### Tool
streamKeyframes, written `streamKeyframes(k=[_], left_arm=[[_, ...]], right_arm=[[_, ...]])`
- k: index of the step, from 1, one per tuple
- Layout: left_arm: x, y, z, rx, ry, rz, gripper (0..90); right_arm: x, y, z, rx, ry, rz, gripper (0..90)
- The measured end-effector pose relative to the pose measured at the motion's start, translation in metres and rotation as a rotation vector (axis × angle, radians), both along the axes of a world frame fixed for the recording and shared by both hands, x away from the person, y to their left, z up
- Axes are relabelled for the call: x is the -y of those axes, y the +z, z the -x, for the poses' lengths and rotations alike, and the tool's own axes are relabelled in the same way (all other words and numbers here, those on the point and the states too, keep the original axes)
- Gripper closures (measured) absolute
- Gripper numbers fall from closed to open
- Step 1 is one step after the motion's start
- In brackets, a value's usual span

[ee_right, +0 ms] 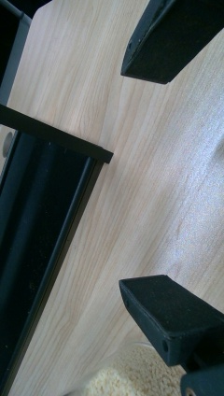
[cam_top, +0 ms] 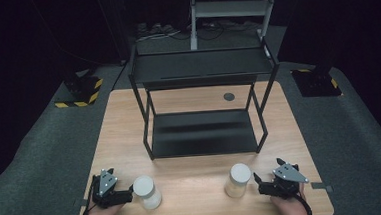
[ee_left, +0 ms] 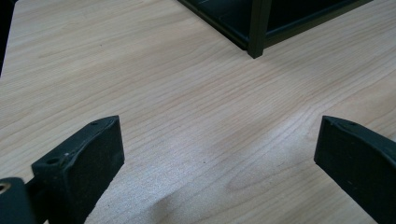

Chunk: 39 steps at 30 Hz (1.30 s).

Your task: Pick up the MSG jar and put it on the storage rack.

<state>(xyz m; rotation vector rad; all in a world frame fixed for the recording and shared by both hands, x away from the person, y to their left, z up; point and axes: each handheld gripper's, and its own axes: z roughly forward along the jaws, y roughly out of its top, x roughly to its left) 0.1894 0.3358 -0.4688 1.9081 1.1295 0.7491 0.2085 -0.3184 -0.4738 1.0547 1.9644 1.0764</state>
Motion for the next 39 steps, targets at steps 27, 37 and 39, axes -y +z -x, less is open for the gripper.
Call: streamKeyframes(k=[27,37,39], left_arm=[[-0.001,0.044,0.033,0.146,-0.021,0.111,0.5],[-0.003,0.054,0.043,0.199,-0.047,0.152,0.5],[-0.003,0.056,0.046,0.213,-0.055,0.164,0.5]], right_arm=[[0.001,0.0,0.0,-0.004,0.0,-0.005,0.2],[0.0,0.0,-0.001,-0.003,0.003,0.0,0.2],[0.0,0.0,-0.001,-0.003,0.003,-0.001,0.2]])
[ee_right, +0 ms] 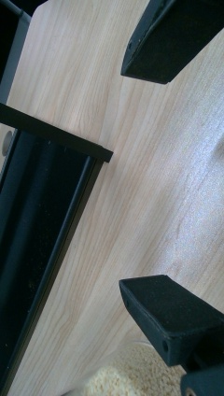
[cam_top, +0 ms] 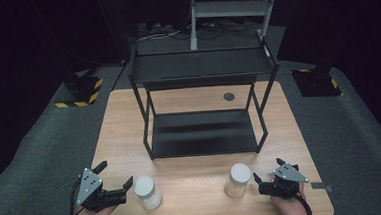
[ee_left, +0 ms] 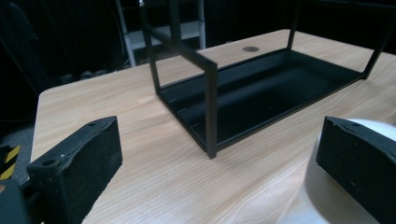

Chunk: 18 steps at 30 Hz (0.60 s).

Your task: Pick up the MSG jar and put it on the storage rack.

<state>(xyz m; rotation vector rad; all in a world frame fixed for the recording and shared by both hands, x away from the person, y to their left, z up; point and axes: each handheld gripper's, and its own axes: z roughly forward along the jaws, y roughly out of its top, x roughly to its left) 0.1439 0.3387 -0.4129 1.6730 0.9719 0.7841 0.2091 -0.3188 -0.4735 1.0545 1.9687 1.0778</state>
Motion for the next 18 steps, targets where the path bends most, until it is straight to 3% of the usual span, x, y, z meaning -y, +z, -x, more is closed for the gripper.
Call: streamKeyframes(k=[10,18], left_arm=[[0.004,0.005,0.006,0.03,-0.042,0.027,0.4],[0.011,0.006,0.006,0.031,-0.079,0.028,0.4]], right_arm=[[0.0,0.0,0.0,0.001,-0.001,0.001,0.2],[0.0,0.0,0.0,0.002,-0.001,0.002,0.2]])
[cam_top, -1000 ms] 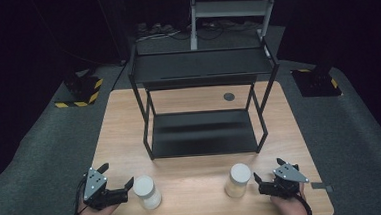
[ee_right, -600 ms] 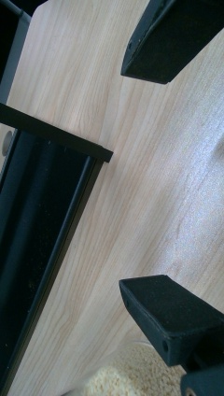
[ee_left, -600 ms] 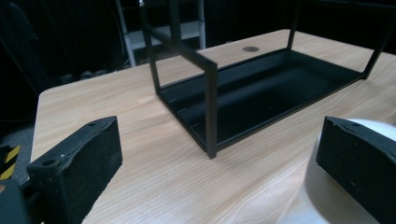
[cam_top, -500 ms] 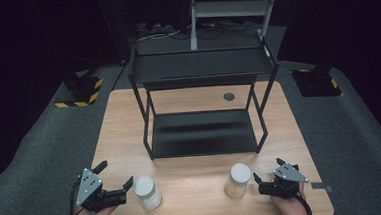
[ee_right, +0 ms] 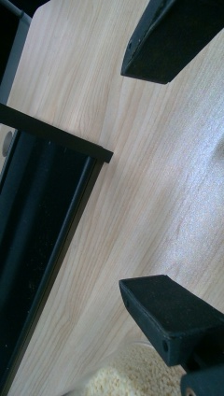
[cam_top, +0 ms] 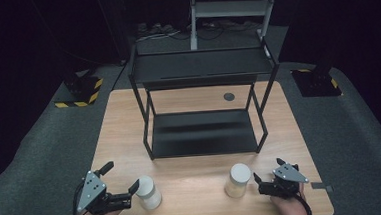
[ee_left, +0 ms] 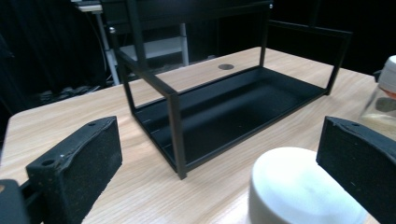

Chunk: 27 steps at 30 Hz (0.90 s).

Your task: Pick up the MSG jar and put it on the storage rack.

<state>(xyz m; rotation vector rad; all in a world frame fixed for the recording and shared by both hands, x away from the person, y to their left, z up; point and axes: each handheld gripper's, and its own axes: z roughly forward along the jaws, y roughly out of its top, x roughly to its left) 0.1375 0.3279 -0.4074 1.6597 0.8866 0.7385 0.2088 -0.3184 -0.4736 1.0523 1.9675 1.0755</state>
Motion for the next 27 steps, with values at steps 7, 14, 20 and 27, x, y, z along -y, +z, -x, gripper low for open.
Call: streamKeyframes(k=[7,14,20,27], left_arm=[[0.007,-0.004,0.0,0.005,-0.035,0.007,0.4],[0.016,-0.009,0.0,0.007,-0.065,-0.004,0.4],[0.02,-0.013,0.001,0.001,-0.076,-0.009,0.4],[0.027,-0.019,0.0,-0.02,-0.087,-0.024,0.4]], right_arm=[[0.0,0.0,0.0,0.0,0.0,-0.002,0.2],[0.0,0.0,0.0,0.0,0.0,-0.003,0.2],[0.0,0.0,0.0,0.0,-0.001,-0.002,0.2],[0.0,0.0,0.0,0.0,-0.001,-0.003,0.2]])
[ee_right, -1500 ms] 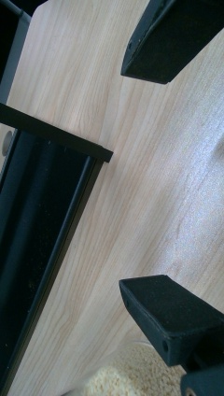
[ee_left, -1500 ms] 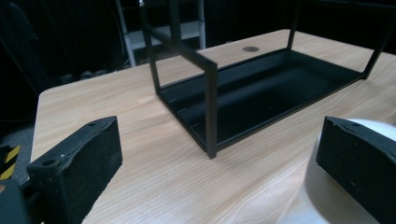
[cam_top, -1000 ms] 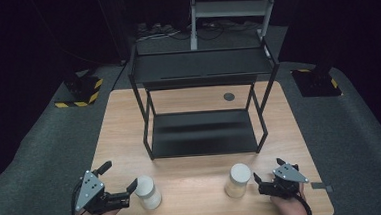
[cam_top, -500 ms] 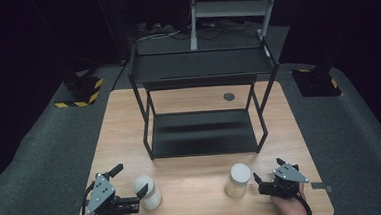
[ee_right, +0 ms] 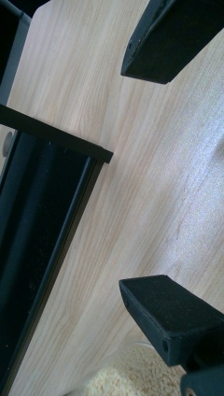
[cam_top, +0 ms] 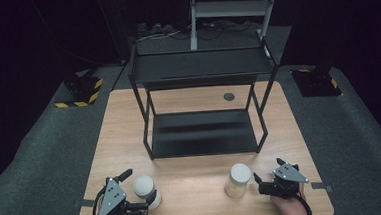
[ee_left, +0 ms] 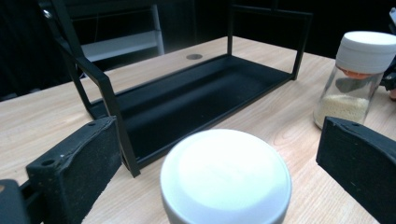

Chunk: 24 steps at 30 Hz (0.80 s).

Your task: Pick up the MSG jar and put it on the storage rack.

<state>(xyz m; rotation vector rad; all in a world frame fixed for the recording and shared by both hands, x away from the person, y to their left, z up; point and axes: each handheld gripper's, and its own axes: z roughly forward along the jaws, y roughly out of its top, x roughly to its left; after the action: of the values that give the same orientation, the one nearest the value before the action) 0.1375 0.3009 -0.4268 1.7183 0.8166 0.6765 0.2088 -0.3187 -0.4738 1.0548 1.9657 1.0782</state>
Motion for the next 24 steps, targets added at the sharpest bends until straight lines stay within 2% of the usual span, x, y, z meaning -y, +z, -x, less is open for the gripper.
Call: streamKeyframes(k=[12,24], left_arm=[[0.001,-0.014,-0.005,-0.037,-0.005,-0.01,1.3],[-0.003,-0.02,-0.009,-0.059,-0.026,0.0,9.2]], right_arm=[[0.0,0.0,0.0,0.0,0.0,0.001,0.2],[0.0,0.0,0.0,0.0,-0.001,0.002,0.2]])
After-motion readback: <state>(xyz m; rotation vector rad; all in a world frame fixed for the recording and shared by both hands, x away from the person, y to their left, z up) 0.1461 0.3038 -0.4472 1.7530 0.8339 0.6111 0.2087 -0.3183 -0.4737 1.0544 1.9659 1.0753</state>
